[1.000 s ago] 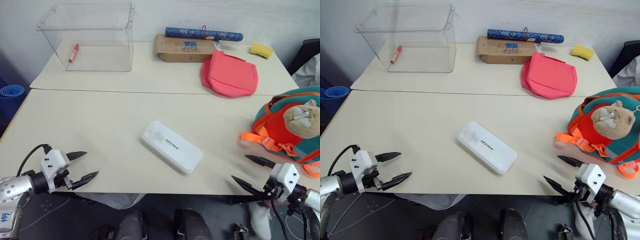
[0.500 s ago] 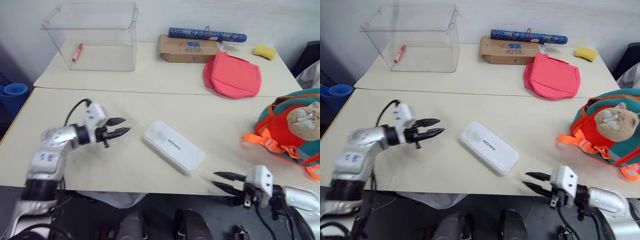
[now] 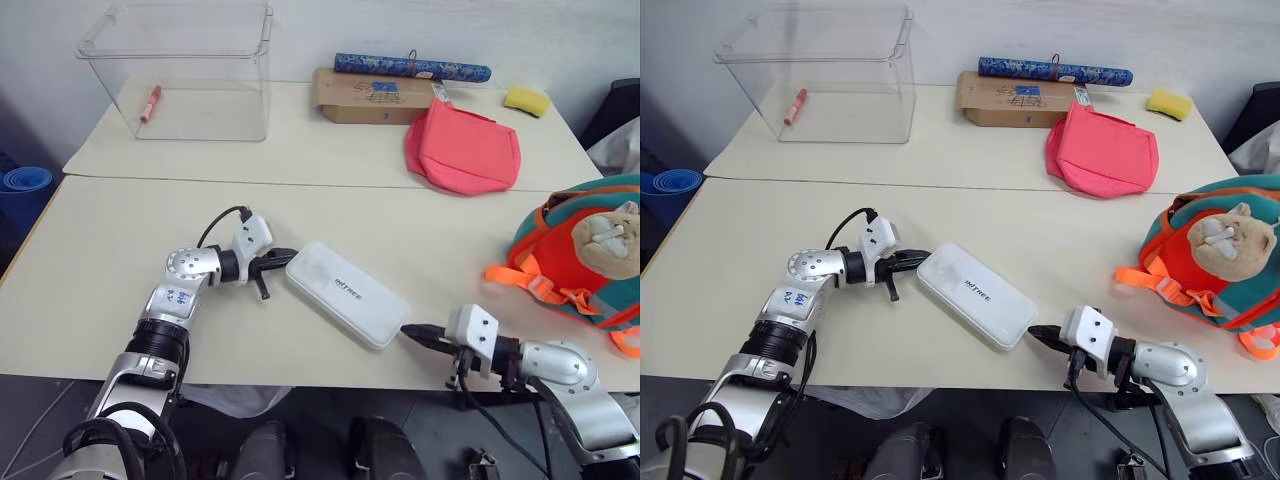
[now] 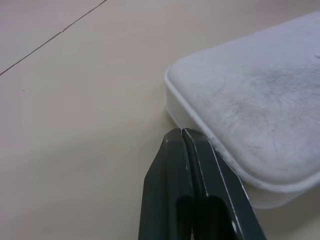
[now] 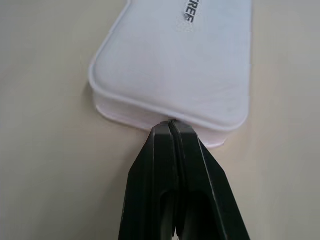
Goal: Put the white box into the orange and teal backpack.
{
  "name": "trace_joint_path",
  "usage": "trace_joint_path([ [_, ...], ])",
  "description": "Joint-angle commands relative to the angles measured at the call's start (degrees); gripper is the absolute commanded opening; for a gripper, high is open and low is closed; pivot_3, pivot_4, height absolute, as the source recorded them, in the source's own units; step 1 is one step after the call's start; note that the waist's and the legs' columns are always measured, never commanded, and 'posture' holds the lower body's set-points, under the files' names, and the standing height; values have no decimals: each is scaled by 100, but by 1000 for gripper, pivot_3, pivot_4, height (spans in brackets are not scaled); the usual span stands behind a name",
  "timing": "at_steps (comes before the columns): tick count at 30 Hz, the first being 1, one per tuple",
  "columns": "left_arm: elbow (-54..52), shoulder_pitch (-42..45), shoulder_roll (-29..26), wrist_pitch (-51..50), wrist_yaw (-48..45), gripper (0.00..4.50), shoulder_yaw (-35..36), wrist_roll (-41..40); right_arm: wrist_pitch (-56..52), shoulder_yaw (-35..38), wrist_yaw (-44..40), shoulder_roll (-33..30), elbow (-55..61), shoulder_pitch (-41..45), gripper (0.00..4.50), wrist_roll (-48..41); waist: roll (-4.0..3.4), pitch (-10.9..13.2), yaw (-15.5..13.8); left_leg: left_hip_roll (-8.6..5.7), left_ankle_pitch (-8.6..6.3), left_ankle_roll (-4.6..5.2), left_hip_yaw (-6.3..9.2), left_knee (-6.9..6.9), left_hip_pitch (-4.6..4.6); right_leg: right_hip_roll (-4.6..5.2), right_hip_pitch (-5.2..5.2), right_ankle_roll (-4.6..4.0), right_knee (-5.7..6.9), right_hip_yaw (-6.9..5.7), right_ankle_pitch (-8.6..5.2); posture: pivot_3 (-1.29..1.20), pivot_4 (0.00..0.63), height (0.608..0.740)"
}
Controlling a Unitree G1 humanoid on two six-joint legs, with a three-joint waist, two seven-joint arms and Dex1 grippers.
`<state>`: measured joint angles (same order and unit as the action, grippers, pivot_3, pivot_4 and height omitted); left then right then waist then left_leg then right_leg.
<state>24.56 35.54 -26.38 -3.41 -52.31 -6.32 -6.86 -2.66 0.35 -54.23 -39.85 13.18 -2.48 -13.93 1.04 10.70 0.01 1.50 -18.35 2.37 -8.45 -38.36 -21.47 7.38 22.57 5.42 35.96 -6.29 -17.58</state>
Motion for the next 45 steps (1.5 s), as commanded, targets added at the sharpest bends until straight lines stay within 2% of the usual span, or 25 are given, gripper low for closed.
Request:
trace_joint_path([
  [1, -677, -124, 76, -248, -175, 44, -3, -252, 93, 117, 57, 44, -62, 197, 0, -67, 0, 0, 3, 0, 0, 0, 1, -1, 0, 0, -1, 0, 0, 1, 0, 0, 150, 740],
  [7, -1951, -890, -218, -1000, -697, 44, -134, -578, 255, 321, 115, 22, -670, 582, 0, -36, -1, 0, 19, 1, 0, 0, 2, -3, -1, 1, -2, 0, 1, 14, 0, 0, 150, 740],
  [12, -2854, -1491, -403, -1701, -494, 44, 98, -804, 337, 394, 29, -121, -1099, 860, 0, 143, -1, 0, 14, 2, 0, 0, 4, -5, -1, 2, -2, 0, 0, 18, 0, 0, 150, 740],
  [16, -3021, -1535, -649, -3137, -166, 44, 476, -1147, 441, 421, -125, -347, -1336, 795, 0, 295, -1, 0, 9, 2, 0, 0, 9, -5, -1, 3, -4, 0, 0, 17, 0, 0, 150, 740],
  [19, -3115, -1425, -799, -4307, -71, 663, 831, -1721, 489, 492, -127, -383, -1417, 794, 0, 255, -1, 0, 24, 3, 1, -1, 8, -2, -1, 2, -4, 0, 0, 16, 0, 0, 150, 740],
  [20, -3131, -1315, -897, -5151, -42, 924, 933, -2021, 509, 500, -143, -400, -1438, 804, 0, 256, -1, 0, 24, 4, 2, -3, 8, -1, -1, 1, -4, 0, 0, 17, 0, 0, 150, 740],
  [23, -3054, -892, -1315, -7461, -58, 1903, 900, -2668, 577, 499, -217, -450, -1532, 863, 0, 284, -1, 0, 23, 3, 4, -4, 9, -1, -1, 0, -4, 2, 3, 17, -1, 0, 150, 740],
  [25, -2912, -567, -1381, -8420, -232, 2527, 971, -3148, 652, 467, -282, -475, -1613, 935, 0, 311, -1, 0, 23, 2, 4, -5, 10, -1, 0, 0, -4, 2, 4, 18, -2, 0, 150, 740],
  [26, -2694, -372, -1246, -8691, -46, 2805, 1104, -3218, 716, 432, -319, -487, -1676, 990, 0, 335, -1, 1, 16, 2, 5, -5, 9, -1, -1, -2, -4, 3, 3, 19, -2, 0, 150, 740],
  [31, -1632, 135, -793, -8909, 961, 4413, 1037, -3622, 1242, 125, -547, -592, -2082, 1308, 0, 665, -1, 0, 17, 1, 8, -10, 12, -6, 1, -2, -7, 3, 4, 20, -2, 0, 150, 740],
  [41, -767, 495, -25, -8909, 2493, 4465, 961, -4546, 1809, -301, -632, -341, -2804, 1909, 0, 920, -3, -1, -14, -3, 12, -12, 20, -29, 16, 6, -31, 3, 13, 18, -2, 0, 150, 740],
  [45, -315, 662, 409, -8909, 3106, 4465, 1298, -4861, 1800, -395, -609, -144, -2796, 2042, 0, 914, -3, -1, -18, -5, 11, -12, 27, -32, 17, 8, -35, 3, 13, 15, -2, 0, 150, 740],
])
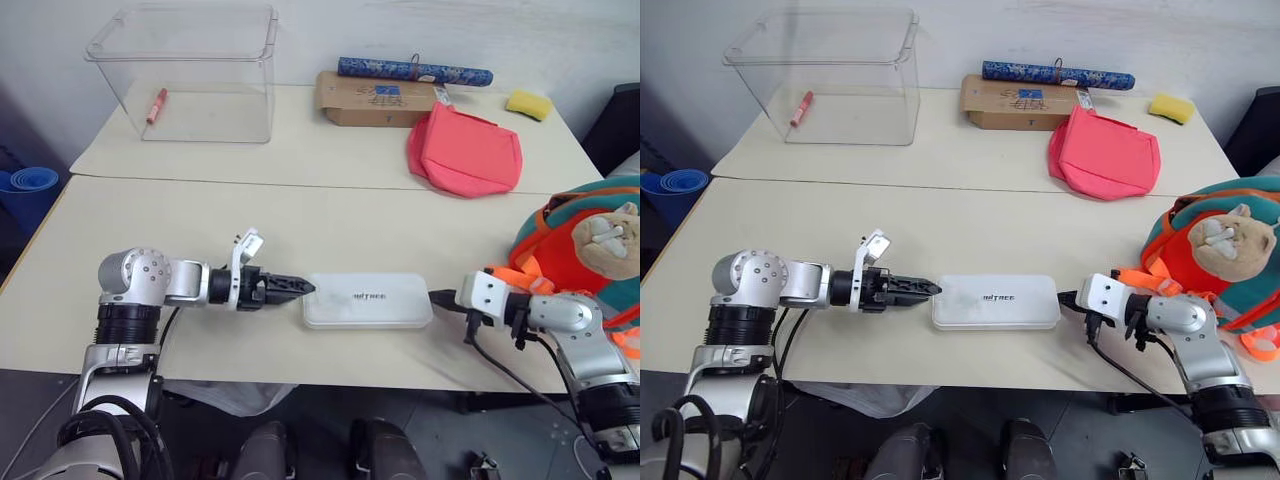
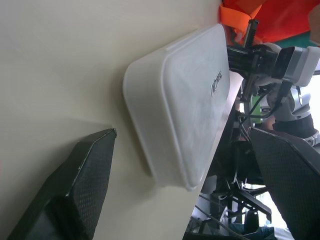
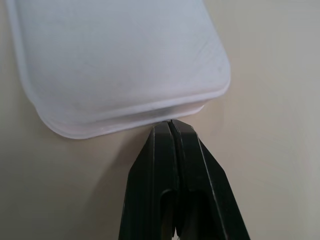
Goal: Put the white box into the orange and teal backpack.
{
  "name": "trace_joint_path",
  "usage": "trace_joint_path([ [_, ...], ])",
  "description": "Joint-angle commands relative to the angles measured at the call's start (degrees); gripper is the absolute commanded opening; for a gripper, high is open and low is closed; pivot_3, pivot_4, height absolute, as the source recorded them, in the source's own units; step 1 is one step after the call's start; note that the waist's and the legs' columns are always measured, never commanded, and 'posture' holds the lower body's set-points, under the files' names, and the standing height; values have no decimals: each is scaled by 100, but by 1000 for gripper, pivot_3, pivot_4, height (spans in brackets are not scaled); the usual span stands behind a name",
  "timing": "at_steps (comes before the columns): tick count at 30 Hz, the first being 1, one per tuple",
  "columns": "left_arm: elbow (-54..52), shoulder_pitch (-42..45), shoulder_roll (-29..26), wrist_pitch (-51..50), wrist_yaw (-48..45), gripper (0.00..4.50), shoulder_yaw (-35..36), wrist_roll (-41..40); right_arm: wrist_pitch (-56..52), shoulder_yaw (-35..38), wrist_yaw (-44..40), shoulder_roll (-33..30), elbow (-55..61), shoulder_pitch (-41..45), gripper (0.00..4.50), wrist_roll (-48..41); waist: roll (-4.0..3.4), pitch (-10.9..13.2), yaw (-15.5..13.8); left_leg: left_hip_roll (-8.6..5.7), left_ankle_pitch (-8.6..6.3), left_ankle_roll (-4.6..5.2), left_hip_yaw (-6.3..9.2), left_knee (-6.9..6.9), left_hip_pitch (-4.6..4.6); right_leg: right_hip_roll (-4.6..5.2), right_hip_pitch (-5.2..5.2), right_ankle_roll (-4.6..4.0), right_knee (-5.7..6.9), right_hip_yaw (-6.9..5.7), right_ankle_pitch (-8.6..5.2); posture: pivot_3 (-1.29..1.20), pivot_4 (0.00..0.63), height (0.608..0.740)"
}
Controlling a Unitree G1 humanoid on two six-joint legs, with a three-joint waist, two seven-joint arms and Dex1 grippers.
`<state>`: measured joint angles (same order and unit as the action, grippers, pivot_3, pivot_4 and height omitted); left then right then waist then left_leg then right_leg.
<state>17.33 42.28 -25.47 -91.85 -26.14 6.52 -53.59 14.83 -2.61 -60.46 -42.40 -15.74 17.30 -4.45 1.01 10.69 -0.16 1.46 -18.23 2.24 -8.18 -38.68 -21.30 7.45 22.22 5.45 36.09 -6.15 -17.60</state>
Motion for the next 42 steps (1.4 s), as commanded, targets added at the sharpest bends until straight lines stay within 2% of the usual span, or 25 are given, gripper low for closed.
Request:
trace_joint_path([
  [1, 483, 11, 425, -65, 623, 4465, 81, -278, 49, -112, 15, 160, 126, 73, 0, -50, -1, 0, -1, -1, 0, 0, 1, 0, 0, 0, -1, 0, 0, -1, 0, 0, 150, 740],
  [7, 689, 38, 699, -65, 1245, 4465, 204, -950, -38, -132, 114, 364, 250, 40, 0, -91, 0, 0, 8, -1, -1, -1, 7, -2, 0, 0, -5, 0, 0, -5, 0, 0, 150, 740],
  [15, 832, 93, 594, -65, 1576, 1917, 303, -1631, -168, 155, 288, 303, 467, -381, 0, -323, 0, 0, 11, 0, -2, -4, 5, -1, -7, -4, 4, 0, -1, -5, 0, 0, 150, 740],
  [17, 679, 47, 541, -65, 1509, 1345, 297, -1804, -299, 396, 284, 231, 590, -637, 0, -566, 0, 0, 7, -1, -2, -4, 6, -1, -8, -3, 4, 0, -2, -5, 0, 0, 150, 740],
  [18, 569, 17, 505, -65, 1435, 1225, 295, -1868, -398, 562, 322, 213, 709, -797, 0, -720, 0, 0, 8, -1, -3, -5, 6, -1, -8, -3, 3, 0, -2, -5, 0, 0, 150, 740],
  [20, 99, -118, 386, -65, 1143, 1204, 242, -1857, -576, 972, 348, 126, 1036, -1271, 346, -1055, 0, 0, 3, -1, -3, -5, 5, 0, -13, -4, 9, 0, -3, -4, 0, 0, 150, 740],
  [23, -1327, -524, -219, 678, -99, 1204, -425, -1281, -898, 1870, 531, 82, 1759, -2343, 1163, -1587, 0, 0, 8, 0, -3, -8, 3, 15, -25, -8, 24, 0, -7, -2, 0, 0, 150, 740],
  [27, -2718, -1310, -642, 3691, -2766, 1204, -963, -22, -1260, 3177, 720, 320, 2444, -3898, 2552, -2218, -12, -1, 8, -5, -11, -43, -16, 58, -15, -13, 28, -2, -35, 12, -1, 0, 150, 740],
  [30, -2925, -1673, -882, 5094, -3756, 1204, -1480, 929, -1371, 4148, 939, 681, 2525, -4835, 3509, -2575, -13, -2, -4, 2, -18, -58, -21, 64, -14, -19, 26, -3, -52, 14, -1, 0, 150, 740],
  [33, -2798, -1817, -810, 5661, -4085, 1204, -1552, 1227, -1471, 4853, 1154, 921, 2452, -5242, 4478, -2880, -26, -9, 1, 4, -22, -60, -25, 76, -6, -17, 25, -5, -55, 22, -2, 0, 150, 740],
  [38, -2538, -1759, -637, 5994, -4224, 1204, -1436, 1420, -1627, 5515, 1295, 713, 1802, -5059, 4478, -3141, -27, -9, 41, 13, -25, -50, -25, 75, -2, -14, 26, -8, -52, 28, -2, 0, 150, 740],
  [42, -2505, -1715, -679, 6004, -4331, 1204, -1495, 1534, -1752, 5355, 987, 33, 1058, -4338, 4478, -3090, -39, -10, 49, 13, -12, -13, -25, 74, -2, -13, 27, -12, -52, 26, -4, 0, 150, 740],
])
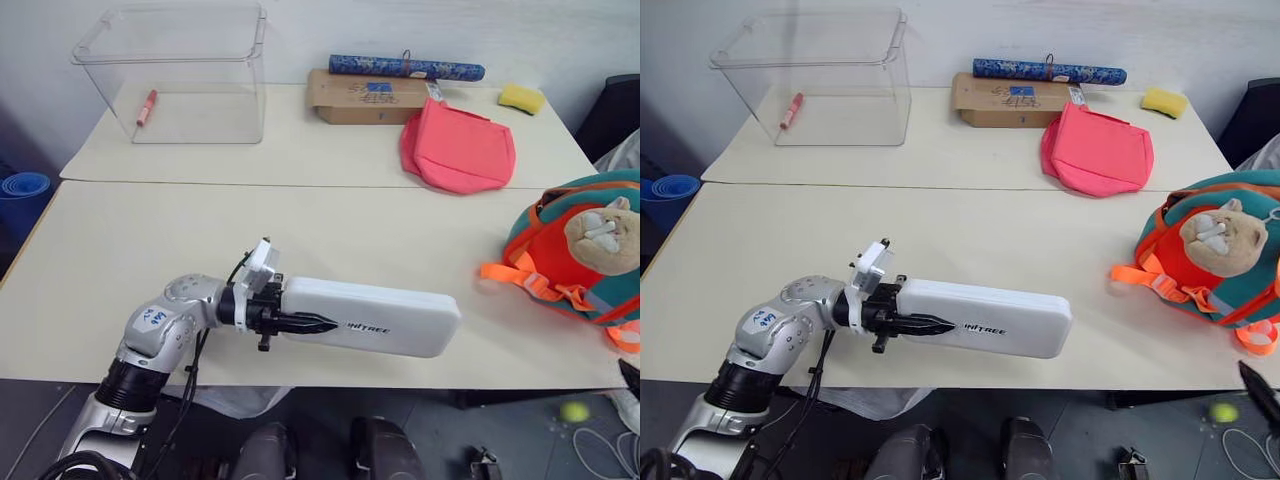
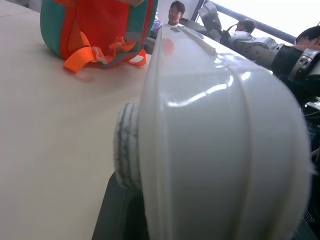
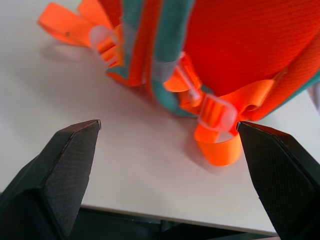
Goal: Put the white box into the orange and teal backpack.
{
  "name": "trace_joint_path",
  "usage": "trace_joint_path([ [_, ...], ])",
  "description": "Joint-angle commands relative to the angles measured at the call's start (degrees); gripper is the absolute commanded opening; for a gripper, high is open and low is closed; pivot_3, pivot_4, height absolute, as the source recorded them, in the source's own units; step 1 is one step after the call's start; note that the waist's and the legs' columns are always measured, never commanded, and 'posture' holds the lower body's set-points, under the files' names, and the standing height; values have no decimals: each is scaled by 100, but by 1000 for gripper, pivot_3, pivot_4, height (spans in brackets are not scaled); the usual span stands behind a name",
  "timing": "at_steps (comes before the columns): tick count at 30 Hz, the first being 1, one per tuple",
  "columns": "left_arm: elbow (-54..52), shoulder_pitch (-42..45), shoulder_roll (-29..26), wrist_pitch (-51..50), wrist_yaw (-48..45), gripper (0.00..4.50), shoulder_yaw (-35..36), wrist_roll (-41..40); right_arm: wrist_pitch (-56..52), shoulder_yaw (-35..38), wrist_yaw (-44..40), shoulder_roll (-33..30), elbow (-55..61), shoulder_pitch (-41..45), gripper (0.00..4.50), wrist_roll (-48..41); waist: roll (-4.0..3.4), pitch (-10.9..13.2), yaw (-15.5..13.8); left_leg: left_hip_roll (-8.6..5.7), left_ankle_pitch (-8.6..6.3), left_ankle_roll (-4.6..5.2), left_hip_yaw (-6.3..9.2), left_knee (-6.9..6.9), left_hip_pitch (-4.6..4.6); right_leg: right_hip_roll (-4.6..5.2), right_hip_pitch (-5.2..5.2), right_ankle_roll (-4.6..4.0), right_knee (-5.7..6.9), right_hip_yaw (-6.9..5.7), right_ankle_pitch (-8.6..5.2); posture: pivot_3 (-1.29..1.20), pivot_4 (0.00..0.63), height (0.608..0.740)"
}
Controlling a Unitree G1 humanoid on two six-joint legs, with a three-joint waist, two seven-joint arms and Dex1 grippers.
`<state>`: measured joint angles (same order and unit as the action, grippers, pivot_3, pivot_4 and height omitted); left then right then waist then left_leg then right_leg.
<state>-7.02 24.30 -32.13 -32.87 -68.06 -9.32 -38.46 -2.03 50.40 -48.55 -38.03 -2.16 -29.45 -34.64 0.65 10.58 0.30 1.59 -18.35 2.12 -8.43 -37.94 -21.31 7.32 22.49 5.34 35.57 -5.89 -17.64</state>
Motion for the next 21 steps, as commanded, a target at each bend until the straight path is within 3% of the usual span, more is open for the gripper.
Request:
trace_joint_path([
  [1, -80, 86, -20, 110, -153, 1204, 81, 51, -127, -55, -315, -570, -443, 605, 4478, -103, -6, 1, 3, -2, 2, 5, -1, 0, -1, 2, 0, 0, 0, 0, 0, 0, 150, 740],
  [7, 3, 104, -64, 53, -132, 1204, 238, 61, -860, -946, -912, -1124, -649, 2059, 4478, -325, -7, 1, -17, -1, 6, 9, 4, -2, -2, 1, 0, 0, 7, -10, 0, 0, 150, 740],
  [13, 187, 145, -164, 95, -120, 1204, 462, 99, -1179, -1790, -899, -997, -358, 3220, 2498, -275, -9, 2, -14, -2, 10, 15, 5, -17, -9, 2, 0, 2, 15, -16, 1, 0, 150, 740],
  [21, 526, 8, -426, 130, -285, 1204, 766, 162, -1511, -3047, -402, 2, 1062, 4004, 49, -465, -9, 3, 16, -1, 15, 8, 5, -17, -13, 0, 10, 3, 27, -18, 1, 0, 150, 740],
])
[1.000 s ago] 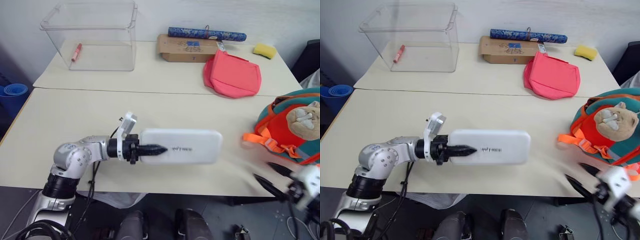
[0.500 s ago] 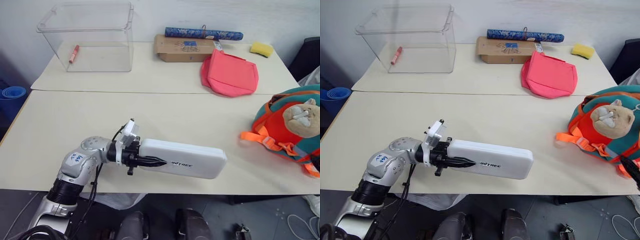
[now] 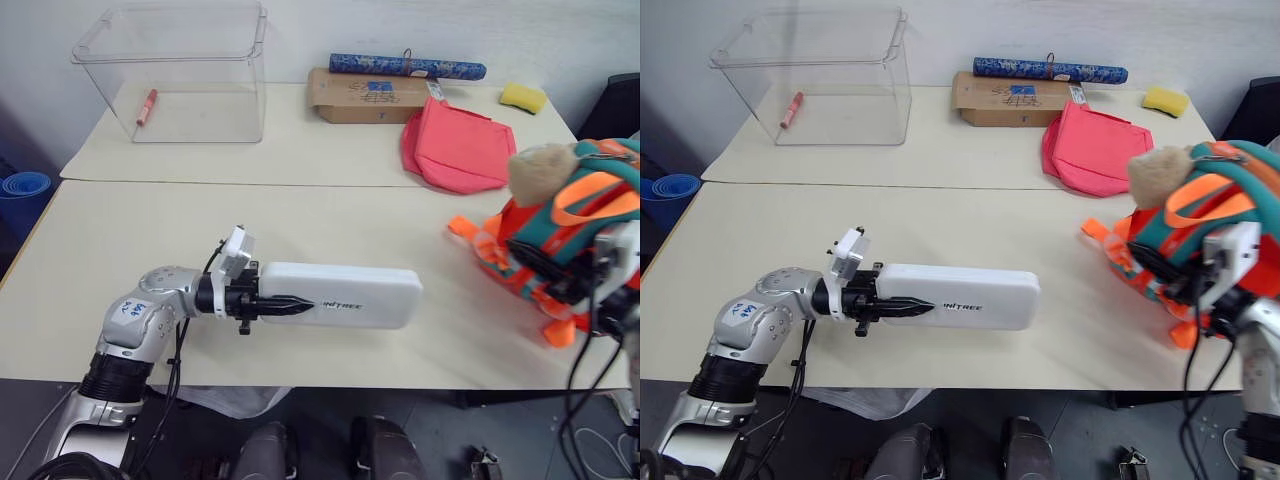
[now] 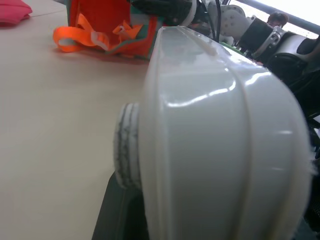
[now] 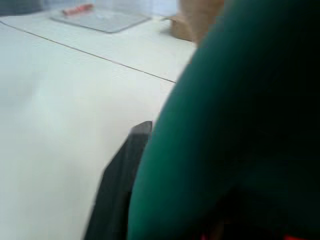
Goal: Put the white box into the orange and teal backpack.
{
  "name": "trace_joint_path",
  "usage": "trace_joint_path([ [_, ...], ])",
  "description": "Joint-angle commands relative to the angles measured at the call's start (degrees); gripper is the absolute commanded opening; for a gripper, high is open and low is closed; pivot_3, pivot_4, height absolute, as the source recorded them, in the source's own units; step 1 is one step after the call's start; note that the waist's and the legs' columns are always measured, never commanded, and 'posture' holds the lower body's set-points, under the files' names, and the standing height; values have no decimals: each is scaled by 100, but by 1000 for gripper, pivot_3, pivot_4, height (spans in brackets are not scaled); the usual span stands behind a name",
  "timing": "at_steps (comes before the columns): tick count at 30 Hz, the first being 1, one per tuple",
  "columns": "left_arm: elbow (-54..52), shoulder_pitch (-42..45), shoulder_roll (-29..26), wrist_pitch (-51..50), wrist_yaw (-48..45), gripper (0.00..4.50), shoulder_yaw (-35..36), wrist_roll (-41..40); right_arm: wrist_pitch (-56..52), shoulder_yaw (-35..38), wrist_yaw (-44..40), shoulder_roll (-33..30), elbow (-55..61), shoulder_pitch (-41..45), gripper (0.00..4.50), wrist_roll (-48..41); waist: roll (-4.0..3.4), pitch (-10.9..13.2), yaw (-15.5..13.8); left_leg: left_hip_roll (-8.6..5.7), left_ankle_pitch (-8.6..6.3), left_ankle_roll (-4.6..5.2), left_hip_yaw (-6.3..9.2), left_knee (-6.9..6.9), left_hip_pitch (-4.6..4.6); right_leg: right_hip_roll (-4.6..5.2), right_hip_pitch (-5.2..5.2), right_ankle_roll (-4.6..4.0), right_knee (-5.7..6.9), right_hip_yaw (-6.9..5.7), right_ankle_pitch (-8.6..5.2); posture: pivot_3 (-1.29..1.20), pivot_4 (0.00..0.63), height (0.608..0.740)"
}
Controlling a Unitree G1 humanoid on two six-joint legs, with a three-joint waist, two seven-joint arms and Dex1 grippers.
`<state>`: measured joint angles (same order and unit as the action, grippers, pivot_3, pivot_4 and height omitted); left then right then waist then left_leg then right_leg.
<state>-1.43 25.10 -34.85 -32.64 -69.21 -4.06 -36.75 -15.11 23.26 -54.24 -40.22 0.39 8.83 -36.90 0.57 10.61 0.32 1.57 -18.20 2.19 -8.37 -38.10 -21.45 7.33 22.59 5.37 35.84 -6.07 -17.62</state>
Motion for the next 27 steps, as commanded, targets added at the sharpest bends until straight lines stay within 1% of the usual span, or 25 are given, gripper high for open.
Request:
trace_joint_path([
  [1, 7, -95, -192, 135, -188, 1204, 266, 12, -304, -450, 214, 310, 1034, 211, 16, -319, -1, 1, 21, 2, 0, -2, 0, 1, 0, -1, 2, 0, 0, 0, 0, 0, 150, 740],
  [3, 107, -125, -264, 157, -215, 1204, 362, 7, -554, -677, 314, 471, 1540, 226, 16, -536, -3, 2, 5, 2, 0, -3, 1, 1, -2, -1, 4, 0, 2, 0, 0, 0, 150, 740],
  [6, 337, -112, -420, 200, -251, 1204, 581, 21, -1220, -1005, 505, 578, 2525, 159, 16, -1265, -4, 3, -4, 2, 0, -3, 3, 1, -8, 2, 9, 0, 1, -1, 0, 0, 150, 740],
  [8, 490, -41, -474, 183, -183, 1204, 838, -67, -1647, -975, 730, 566, 3021, 53, 16, -1953, -4, 3, 0, 2, -1, -4, 4, 3, -14, 3, 16, 0, 1, 0, 0, 0, 150, 740],
  [10, 467, -52, -594, 17, -197, 1204, 1122, -256, -2022, -870, 879, 383, 3524, -241, 16, -2604, -3, 3, -11, 2, -2, -3, 7, 5, -15, 4, 17, -1, 0, -3, 0, 0, 150, 740],
  [13, 405, -212, -863, -328, -337, 1204, 1566, -588, -2368, -415, 973, -76, 4005, -876, 16, -3226, -2, 4, -22, 2, -8, 1, 16, 7, -23, 6, 16, -1, -3, -10, 0, 0, 150, 740],
  [17, 328, -325, -1017, -602, -339, 1204, 2252, -1087, -2835, 515, 813, -808, 4173, -1865, 16, -4139, 5, 6, -38, -8, -24, 26, 16, 3, -22, 17, 3, 2, -22, -10, 2, 0, 150, 740],
  [19, 162, -381, -1068, -686, -323, 1204, 2385, -1182, -3069, 1027, 544, -1117, 3962, -2332, 16, -4194, 11, 6, -48, -11, -29, 33, 17, -3, -22, 19, -3, 8, -26, -11, 5, 0, 150, 740],
  [21, -12, -248, -964, -703, -221, 1204, 2353, -1246, -3183, 1456, 210, -1376, 3541, -2617, 16, -3980, 17, 4, -64, -14, -32, 39, 19, -5, -23, 21, -9, 12, -33, -11, 7, 0, 150, 740],
  [23, -43, 82, -710, -543, -75, 1204, 2129, -1148, -3192, 1633, -88, -1549, 3210, -2733, 16, -3745, 23, 6, -82, -16, -35, 43, 18, -8, -22, 21, -13, 19, -39, -9, 11, 0, 150, 740],
  [27, 238, 996, -18, -89, 162, 1204, 1589, -751, -3097, 1636, -531, -1690, 2877, -2802, 16, -3239, 38, 11, -222, -22, -23, 47, 18, -13, -25, 23, -15, 33, -43, -9, 19, 0, 150, 740],
])
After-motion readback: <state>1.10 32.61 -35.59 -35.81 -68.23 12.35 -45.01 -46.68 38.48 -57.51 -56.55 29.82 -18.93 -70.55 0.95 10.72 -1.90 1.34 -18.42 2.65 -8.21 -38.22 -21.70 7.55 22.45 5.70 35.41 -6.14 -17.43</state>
